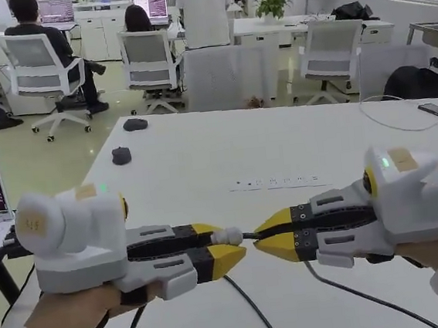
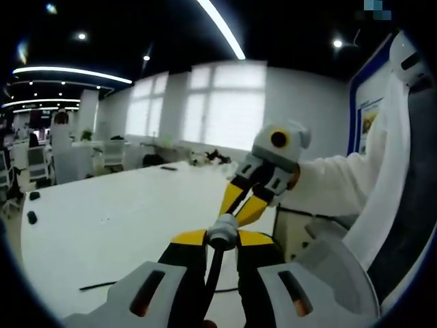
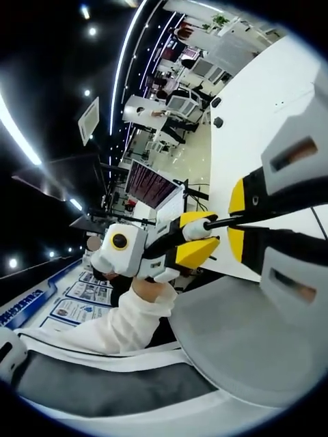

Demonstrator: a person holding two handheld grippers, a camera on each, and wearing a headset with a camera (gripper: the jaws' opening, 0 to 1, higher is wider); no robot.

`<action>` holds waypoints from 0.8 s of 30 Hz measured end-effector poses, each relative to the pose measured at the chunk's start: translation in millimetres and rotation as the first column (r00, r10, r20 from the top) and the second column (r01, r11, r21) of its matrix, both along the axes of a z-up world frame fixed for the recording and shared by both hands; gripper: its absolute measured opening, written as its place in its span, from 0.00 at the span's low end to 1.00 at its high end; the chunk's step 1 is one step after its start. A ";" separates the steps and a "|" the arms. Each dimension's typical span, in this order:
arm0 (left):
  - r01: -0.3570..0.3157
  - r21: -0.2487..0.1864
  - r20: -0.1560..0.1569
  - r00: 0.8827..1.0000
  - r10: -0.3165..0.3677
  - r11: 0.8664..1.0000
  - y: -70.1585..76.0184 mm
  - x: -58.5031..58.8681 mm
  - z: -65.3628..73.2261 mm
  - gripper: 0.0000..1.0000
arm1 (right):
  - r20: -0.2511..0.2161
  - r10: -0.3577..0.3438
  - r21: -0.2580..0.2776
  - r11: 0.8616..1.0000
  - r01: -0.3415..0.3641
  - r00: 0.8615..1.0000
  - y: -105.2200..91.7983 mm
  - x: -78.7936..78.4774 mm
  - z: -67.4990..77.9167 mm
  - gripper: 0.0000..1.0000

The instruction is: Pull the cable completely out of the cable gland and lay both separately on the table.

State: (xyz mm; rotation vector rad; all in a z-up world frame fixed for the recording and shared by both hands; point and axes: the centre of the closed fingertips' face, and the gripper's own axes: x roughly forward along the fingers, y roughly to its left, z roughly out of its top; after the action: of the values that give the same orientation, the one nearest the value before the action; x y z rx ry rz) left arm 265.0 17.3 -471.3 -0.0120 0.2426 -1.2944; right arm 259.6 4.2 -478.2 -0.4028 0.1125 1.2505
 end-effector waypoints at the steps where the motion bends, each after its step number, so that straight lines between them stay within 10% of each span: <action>1: -0.002 -0.001 -0.002 1.000 0.002 1.000 0.9 0.6 -0.1 0.16 | 0.000 -0.002 -0.002 1.000 0.002 1.000 -0.8 0.3 -0.8 0.03; 24: -0.060 -0.009 -0.005 0.998 0.060 0.998 29.3 9.1 1.6 0.17 | -0.049 -0.096 -0.009 0.995 0.095 0.994 -39.0 -5.2 -14.3 0.03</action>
State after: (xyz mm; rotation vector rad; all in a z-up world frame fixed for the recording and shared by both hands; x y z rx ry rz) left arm 274.1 46.5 -469.8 -0.0295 0.2386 -1.2357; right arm 254.4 -34.7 -492.5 -0.3686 0.1762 1.1662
